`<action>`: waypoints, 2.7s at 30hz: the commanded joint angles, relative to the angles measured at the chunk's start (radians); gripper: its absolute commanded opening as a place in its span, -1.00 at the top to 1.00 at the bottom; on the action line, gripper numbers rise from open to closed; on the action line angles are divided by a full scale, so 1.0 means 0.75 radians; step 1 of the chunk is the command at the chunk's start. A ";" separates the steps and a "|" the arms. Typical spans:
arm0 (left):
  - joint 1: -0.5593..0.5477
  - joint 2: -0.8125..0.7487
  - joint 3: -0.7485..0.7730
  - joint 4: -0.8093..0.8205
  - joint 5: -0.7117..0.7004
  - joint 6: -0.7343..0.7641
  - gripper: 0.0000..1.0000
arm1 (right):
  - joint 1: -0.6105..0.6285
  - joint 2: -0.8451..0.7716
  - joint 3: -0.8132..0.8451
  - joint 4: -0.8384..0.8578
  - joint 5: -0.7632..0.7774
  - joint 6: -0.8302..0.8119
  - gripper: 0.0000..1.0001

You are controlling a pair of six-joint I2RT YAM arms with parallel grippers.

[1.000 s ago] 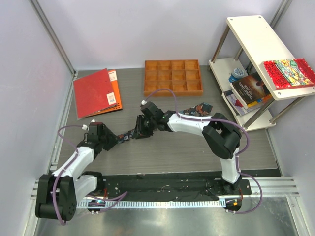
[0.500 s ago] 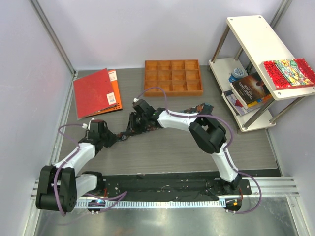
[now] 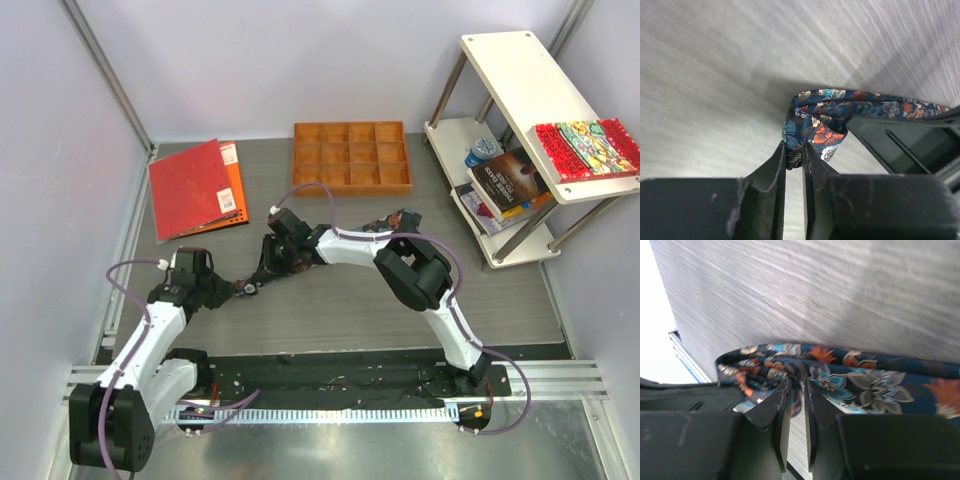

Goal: Roll the ties
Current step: Roll the tie at the center of the board.

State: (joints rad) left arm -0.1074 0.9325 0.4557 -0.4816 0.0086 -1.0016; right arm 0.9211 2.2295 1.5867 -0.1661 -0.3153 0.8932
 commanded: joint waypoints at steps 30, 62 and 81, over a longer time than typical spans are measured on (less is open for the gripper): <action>-0.076 -0.116 0.182 -0.430 -0.281 -0.033 0.83 | 0.110 -0.279 -0.475 0.093 0.314 0.167 0.64; -0.108 -0.061 0.264 -0.481 -0.322 -0.004 0.85 | 0.181 -0.105 -0.097 0.312 0.050 0.222 0.72; -0.176 0.121 0.411 -0.487 -0.353 0.096 0.80 | 0.159 0.060 0.099 0.352 -0.038 0.271 0.73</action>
State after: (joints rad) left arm -0.2001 0.9783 0.7048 -0.8509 -0.2222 -0.9520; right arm 1.0435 2.2642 1.6150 0.0341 -0.3065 1.0737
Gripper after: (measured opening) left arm 0.132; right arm 0.136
